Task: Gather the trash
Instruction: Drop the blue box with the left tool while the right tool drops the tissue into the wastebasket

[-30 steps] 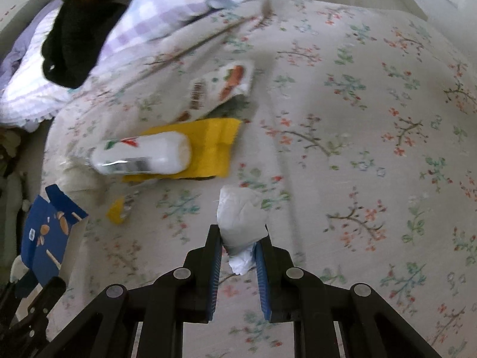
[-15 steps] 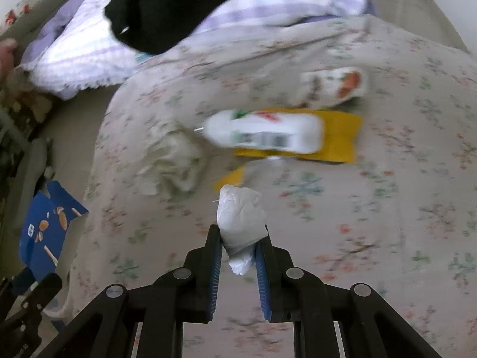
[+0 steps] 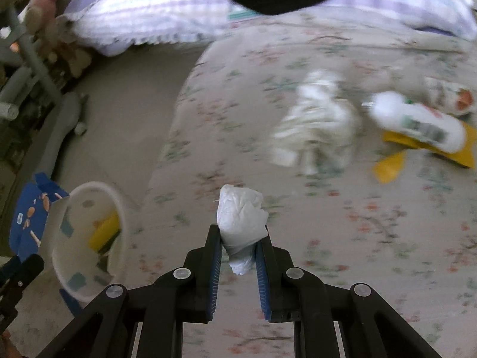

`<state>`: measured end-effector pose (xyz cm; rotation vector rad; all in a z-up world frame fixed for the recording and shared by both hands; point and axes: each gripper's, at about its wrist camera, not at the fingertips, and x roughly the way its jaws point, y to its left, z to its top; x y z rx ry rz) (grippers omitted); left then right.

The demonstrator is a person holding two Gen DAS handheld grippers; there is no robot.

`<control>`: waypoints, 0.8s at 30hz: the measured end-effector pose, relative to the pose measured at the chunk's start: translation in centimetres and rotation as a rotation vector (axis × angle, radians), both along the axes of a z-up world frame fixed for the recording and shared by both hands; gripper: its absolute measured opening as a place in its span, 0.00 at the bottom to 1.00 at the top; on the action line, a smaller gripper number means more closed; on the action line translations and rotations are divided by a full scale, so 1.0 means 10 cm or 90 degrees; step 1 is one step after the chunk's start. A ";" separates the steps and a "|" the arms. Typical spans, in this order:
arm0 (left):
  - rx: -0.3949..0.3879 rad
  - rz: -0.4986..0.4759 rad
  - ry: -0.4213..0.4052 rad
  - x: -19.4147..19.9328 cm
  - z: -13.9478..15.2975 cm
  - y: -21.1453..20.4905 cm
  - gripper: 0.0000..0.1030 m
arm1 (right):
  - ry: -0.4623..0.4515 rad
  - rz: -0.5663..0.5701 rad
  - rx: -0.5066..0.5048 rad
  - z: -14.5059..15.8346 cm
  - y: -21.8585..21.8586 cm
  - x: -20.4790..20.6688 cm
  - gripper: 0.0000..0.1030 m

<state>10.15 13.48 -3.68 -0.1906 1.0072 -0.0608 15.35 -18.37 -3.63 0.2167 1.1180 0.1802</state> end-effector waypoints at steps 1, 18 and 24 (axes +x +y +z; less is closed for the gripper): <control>0.002 0.006 0.002 -0.02 -0.02 0.08 0.53 | -0.001 0.007 0.000 0.00 0.07 0.00 0.19; 0.014 0.075 0.065 0.16 -0.27 0.36 0.81 | -0.008 0.108 0.023 -0.18 1.02 0.10 0.19; 0.031 0.110 0.074 0.05 -0.28 0.53 0.82 | 0.003 0.124 0.036 -0.26 1.18 0.13 0.19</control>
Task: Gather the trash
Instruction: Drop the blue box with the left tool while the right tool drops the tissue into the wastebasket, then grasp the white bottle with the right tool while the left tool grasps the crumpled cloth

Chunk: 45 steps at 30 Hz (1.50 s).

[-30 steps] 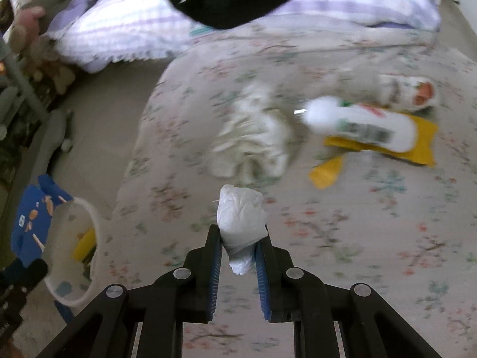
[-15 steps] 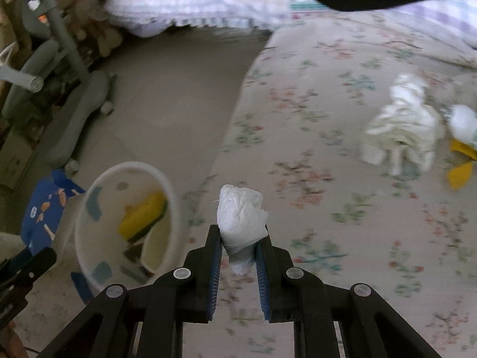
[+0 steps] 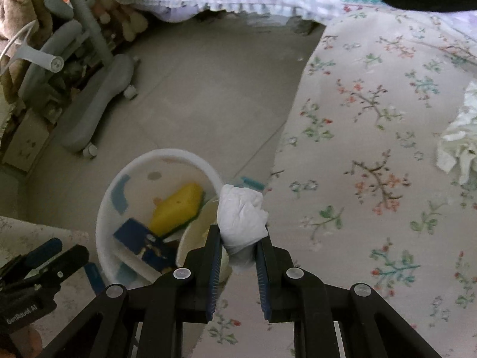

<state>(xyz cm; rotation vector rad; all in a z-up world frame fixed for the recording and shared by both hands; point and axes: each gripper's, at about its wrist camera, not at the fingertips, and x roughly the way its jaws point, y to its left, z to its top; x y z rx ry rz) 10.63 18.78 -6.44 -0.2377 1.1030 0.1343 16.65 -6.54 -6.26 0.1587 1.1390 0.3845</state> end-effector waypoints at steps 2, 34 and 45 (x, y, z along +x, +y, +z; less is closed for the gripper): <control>0.022 0.021 0.017 -0.05 -0.02 0.11 0.82 | 0.001 0.006 0.000 -0.02 0.06 0.00 0.19; 0.017 0.020 -0.011 -0.10 0.24 -0.10 0.90 | 0.008 -0.009 0.012 0.08 -0.04 -0.12 0.54; -0.001 -0.089 -0.018 0.33 0.42 -1.20 0.92 | -0.030 -0.166 -0.078 0.57 -1.47 -0.02 0.68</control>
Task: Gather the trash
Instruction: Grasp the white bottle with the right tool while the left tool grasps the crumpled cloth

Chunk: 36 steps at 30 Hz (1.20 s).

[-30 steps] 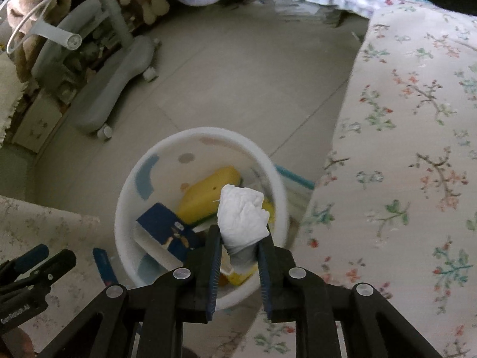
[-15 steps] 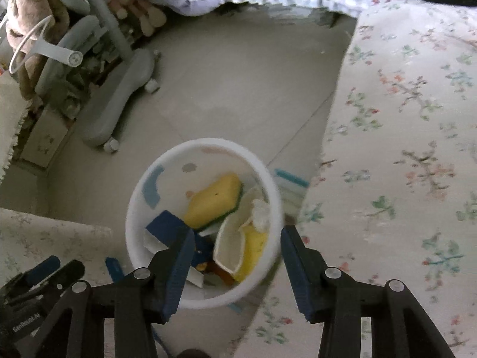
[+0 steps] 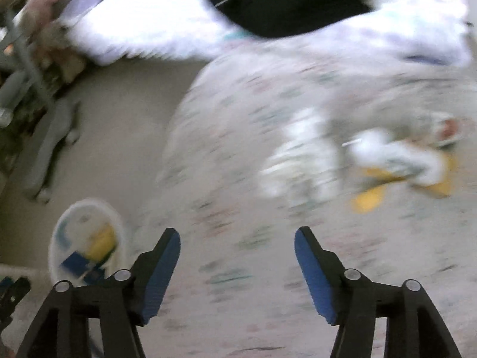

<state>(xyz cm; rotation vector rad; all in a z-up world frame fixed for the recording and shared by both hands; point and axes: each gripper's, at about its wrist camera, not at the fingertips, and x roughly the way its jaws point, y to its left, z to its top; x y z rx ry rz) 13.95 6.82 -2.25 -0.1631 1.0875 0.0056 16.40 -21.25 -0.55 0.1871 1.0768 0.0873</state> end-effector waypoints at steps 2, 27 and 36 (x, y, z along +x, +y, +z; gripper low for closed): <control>0.004 -0.038 0.006 0.13 -0.01 -0.33 0.92 | -0.009 -0.030 -0.022 0.09 -0.37 -0.01 0.69; -0.215 -0.231 0.007 1.33 -0.56 -2.31 0.33 | 0.034 -0.037 0.000 -0.27 -1.98 0.44 0.69; -0.220 -0.198 0.011 1.16 -0.44 -1.93 0.00 | 0.043 0.097 -0.044 -0.45 -1.33 0.74 0.68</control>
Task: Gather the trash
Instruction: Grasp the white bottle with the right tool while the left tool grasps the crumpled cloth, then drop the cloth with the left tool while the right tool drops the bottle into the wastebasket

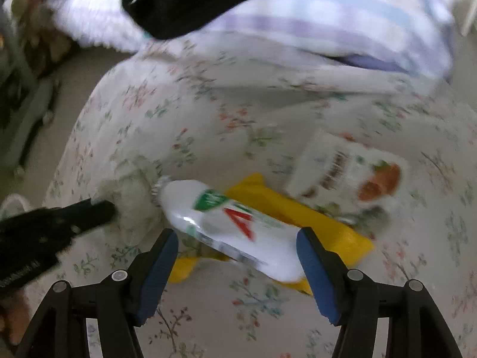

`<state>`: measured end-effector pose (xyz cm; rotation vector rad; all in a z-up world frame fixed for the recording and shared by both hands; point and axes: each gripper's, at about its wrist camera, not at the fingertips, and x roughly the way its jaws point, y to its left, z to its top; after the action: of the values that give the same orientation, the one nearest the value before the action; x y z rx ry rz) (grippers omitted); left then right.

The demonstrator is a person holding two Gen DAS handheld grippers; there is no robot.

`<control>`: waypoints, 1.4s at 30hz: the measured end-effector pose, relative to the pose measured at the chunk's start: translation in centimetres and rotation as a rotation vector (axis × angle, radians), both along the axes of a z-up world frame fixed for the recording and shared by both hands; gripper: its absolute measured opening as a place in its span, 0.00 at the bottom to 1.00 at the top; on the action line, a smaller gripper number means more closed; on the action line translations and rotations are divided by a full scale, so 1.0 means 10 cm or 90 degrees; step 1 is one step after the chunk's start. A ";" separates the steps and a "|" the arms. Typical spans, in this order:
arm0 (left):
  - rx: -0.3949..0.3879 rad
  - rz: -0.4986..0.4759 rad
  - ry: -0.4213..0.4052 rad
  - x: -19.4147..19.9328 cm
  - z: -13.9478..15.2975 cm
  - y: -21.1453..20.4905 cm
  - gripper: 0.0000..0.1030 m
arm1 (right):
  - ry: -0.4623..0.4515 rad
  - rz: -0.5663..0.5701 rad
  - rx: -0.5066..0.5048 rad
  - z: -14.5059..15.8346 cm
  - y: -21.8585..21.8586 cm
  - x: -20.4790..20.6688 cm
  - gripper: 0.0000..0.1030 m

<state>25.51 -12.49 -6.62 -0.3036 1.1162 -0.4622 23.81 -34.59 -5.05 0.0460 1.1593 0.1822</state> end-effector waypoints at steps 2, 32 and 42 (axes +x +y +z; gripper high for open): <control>0.005 0.003 -0.004 -0.04 0.04 0.08 0.00 | 0.003 0.023 -0.052 -0.06 0.16 0.06 0.66; 0.059 0.143 -0.054 -1.34 0.53 1.86 0.00 | -0.037 -0.036 0.109 0.68 1.01 -0.82 0.37; 0.055 0.236 -0.028 -1.54 0.39 2.61 0.00 | -0.017 0.022 0.137 0.47 1.79 -0.91 0.37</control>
<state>10.07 13.64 -2.74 -0.4120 1.0063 -0.0914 14.75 -16.74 -0.37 0.2121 1.1100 0.3368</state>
